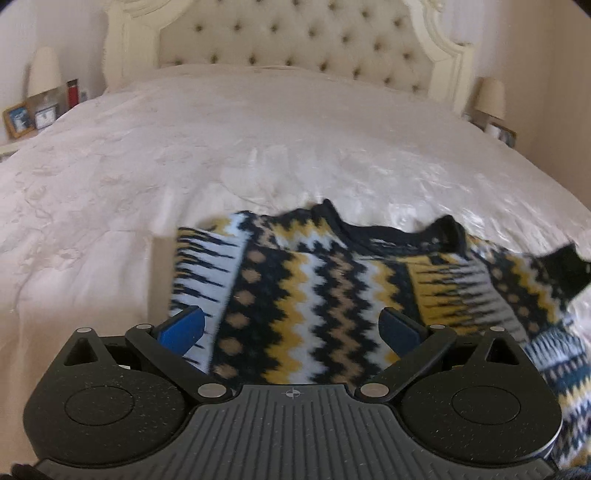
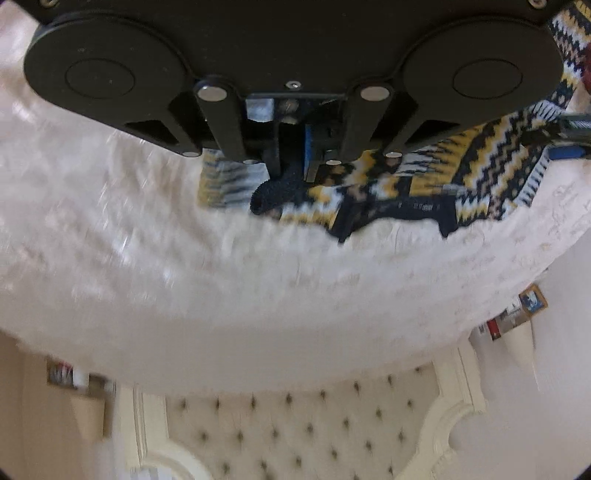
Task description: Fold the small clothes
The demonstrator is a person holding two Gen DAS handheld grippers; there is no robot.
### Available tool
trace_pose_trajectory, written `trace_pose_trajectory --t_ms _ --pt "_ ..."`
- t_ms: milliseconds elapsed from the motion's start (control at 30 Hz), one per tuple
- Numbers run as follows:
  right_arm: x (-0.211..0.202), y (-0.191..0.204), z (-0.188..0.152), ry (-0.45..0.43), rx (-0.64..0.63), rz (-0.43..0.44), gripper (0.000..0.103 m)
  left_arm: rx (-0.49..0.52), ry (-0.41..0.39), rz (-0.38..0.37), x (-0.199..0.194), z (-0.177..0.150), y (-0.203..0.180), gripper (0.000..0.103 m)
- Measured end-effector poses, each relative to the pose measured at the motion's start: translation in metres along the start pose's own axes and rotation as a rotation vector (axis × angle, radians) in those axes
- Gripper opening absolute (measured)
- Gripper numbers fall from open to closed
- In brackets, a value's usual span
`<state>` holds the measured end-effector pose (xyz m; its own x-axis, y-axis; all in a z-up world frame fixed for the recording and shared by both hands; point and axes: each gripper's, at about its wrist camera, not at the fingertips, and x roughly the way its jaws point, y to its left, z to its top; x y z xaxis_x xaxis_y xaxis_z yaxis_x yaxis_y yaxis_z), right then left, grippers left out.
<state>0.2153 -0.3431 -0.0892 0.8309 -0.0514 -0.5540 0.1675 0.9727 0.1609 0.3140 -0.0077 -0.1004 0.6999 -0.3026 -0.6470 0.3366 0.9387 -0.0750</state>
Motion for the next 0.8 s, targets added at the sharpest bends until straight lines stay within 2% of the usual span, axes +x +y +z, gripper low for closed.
trace_pose_trajectory --t_ms 167,233,300,367,467,533,567,600,633,667,800 --pt "0.033 -0.008 -0.015 0.101 -0.025 -0.044 0.019 0.021 0.093 0.086 0.029 -0.016 0.012 0.103" --pt "0.044 -0.012 -0.028 0.132 -0.016 -0.059 0.02 -0.05 0.099 0.042 0.035 -0.026 0.027 0.103" --pt "0.047 -0.017 -0.042 0.114 0.005 -0.067 0.02 -0.12 0.068 -0.003 0.033 -0.032 0.04 0.103" --pt "0.043 -0.021 -0.049 0.081 0.021 -0.066 0.023 -0.094 0.065 0.005 0.032 -0.033 0.037 0.103" --pt "0.042 -0.02 -0.052 0.057 0.013 -0.077 0.032 -0.086 0.074 0.011 0.032 -0.032 0.035 0.103" --pt "0.041 -0.021 -0.05 0.052 0.016 -0.079 0.04 -0.094 0.09 0.007 0.029 -0.03 0.036 0.103" --pt "0.04 -0.022 -0.049 0.054 0.021 -0.082 0.055 -0.095 0.099 0.007 0.026 -0.029 0.035 0.102" --pt "0.039 -0.023 -0.048 0.067 0.03 -0.11 0.083 -0.096 0.11 0.005 0.024 -0.028 0.034 0.102" --pt "0.036 -0.025 -0.048 0.078 0.047 -0.135 0.094 -0.098 0.12 0.003 0.02 -0.029 0.033 0.102" --pt "0.031 -0.031 -0.049 0.078 0.077 -0.127 0.098 -0.104 0.13 0.002 0.014 -0.031 0.032 0.102" --pt "0.007 -0.047 -0.058 0.108 0.165 -0.073 0.099 -0.137 0.156 -0.026 -0.01 -0.043 0.033 0.102"
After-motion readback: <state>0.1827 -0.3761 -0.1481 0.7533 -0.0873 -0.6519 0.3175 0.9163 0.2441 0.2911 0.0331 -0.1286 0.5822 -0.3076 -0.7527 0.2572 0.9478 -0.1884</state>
